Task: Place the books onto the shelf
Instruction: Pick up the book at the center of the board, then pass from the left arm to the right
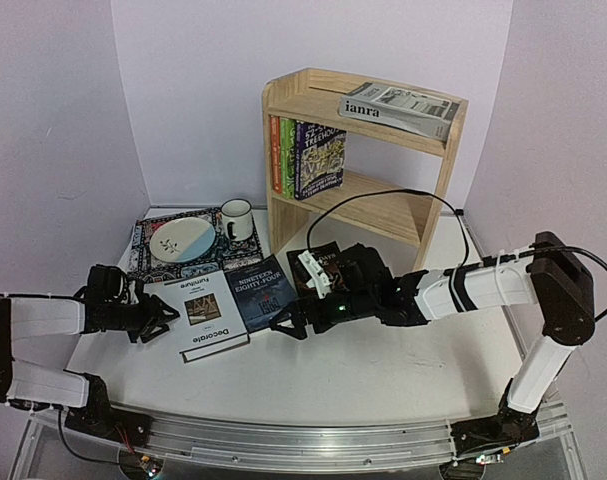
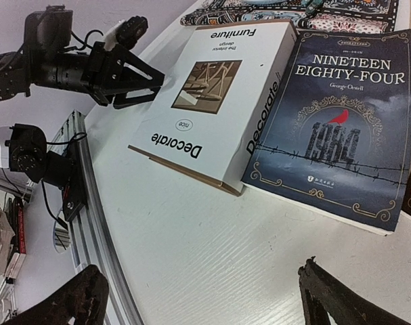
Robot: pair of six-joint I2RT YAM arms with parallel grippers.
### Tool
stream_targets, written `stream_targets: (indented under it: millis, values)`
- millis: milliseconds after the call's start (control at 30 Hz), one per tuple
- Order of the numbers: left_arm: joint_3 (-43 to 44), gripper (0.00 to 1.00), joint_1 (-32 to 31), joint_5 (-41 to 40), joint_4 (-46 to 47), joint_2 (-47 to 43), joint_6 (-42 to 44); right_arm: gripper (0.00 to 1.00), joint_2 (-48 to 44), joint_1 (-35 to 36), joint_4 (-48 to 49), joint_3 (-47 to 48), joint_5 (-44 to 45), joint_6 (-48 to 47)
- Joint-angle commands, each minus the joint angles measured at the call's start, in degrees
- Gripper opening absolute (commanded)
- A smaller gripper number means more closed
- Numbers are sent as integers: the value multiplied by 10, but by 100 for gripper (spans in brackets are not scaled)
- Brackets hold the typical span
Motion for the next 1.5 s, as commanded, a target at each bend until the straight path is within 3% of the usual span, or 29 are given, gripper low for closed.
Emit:
stream_targets:
  millis: [0, 67, 200, 333, 667, 1000, 1167, 1333, 1467]
  values:
    - [1, 46, 0, 43, 82, 32, -6, 98, -4, 2, 9, 4, -4, -7]
    - [5, 42, 0, 49, 90, 39, -8, 98, -4, 2, 8, 6, -2, -8]
    - [16, 16, 0, 61, 92, 46, -13, 98, 0, 2, 7, 10, -4, -7]
    - [22, 1, 0, 63, 83, 22, -18, 98, 3, 3, 5, 13, -5, -7]
    - [92, 0, 0, 33, -62, -92, 0, 98, 5, 2, 8, 33, -10, 32]
    - [150, 0, 0, 149, -75, -149, -29, 98, -47, 2, 8, 56, -2, 98]
    - [182, 0, -1, 213, -76, -140, -26, 98, -124, 2, 0, 23, 5, -56]
    - [195, 0, -1, 265, -76, -90, -20, 98, -163, 3, -87, -2, 51, -320]
    - [197, 0, -1, 284, -74, -52, -10, 98, -197, 5, -59, -78, 67, -545]
